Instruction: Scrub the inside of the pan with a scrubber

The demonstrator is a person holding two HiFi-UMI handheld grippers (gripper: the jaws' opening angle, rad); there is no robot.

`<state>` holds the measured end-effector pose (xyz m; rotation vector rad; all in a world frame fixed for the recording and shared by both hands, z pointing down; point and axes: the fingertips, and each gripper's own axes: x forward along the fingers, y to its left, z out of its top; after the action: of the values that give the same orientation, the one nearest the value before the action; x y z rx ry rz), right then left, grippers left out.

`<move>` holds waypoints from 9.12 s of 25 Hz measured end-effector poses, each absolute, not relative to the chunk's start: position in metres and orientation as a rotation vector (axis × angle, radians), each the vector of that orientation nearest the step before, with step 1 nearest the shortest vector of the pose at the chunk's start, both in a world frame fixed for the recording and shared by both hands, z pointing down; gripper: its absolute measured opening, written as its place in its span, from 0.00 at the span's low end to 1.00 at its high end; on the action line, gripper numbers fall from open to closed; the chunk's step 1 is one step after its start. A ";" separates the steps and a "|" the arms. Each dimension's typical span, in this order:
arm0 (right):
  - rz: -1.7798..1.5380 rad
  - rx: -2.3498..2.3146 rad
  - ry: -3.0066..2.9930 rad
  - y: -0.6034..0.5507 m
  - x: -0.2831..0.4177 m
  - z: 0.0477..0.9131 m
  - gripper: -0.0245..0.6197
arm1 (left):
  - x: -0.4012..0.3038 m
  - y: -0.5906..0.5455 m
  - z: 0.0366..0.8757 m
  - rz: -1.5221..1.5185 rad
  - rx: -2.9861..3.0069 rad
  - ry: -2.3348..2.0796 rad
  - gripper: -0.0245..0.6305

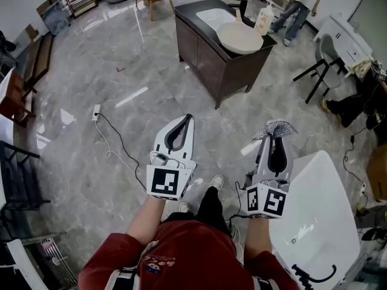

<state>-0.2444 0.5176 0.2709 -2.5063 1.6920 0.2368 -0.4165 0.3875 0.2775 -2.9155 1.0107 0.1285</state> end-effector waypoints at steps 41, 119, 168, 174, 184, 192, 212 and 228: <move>0.246 -2.426 1.598 0.357 0.046 0.259 0.20 | -0.145 0.214 0.245 0.181 -2.808 1.043 0.05; 0.118 -2.249 2.020 -0.115 0.264 0.295 0.13 | 0.086 -0.201 0.280 0.063 -2.767 1.241 0.04; -0.771 -2.067 2.665 -0.177 0.118 0.581 0.13 | -0.036 -0.192 0.429 -0.369 -2.792 1.636 0.04; -0.744 -1.912 2.797 -0.181 0.091 0.580 0.14 | -0.053 -0.180 0.445 -0.409 -2.795 1.693 0.04; -0.781 -1.672 2.883 -0.176 0.063 0.574 0.14 | -0.070 -0.159 0.464 -0.450 -2.802 1.748 0.04; -0.765 -1.385 3.037 -0.156 0.026 0.571 0.15 | -0.083 -0.141 0.486 -0.466 -2.817 1.827 0.05; -0.856 -0.507 3.422 -0.064 -0.011 0.570 0.15 | -0.079 -0.112 0.504 -0.544 -2.869 1.781 0.05; -0.902 0.009 3.682 -0.010 0.005 0.564 0.14 | -0.065 -0.118 0.494 -0.523 -2.902 1.689 0.04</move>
<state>0.0045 -0.0101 0.5642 0.0092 3.6816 -0.9019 -0.0653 -0.1183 0.4943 -2.9017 1.6892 -0.5229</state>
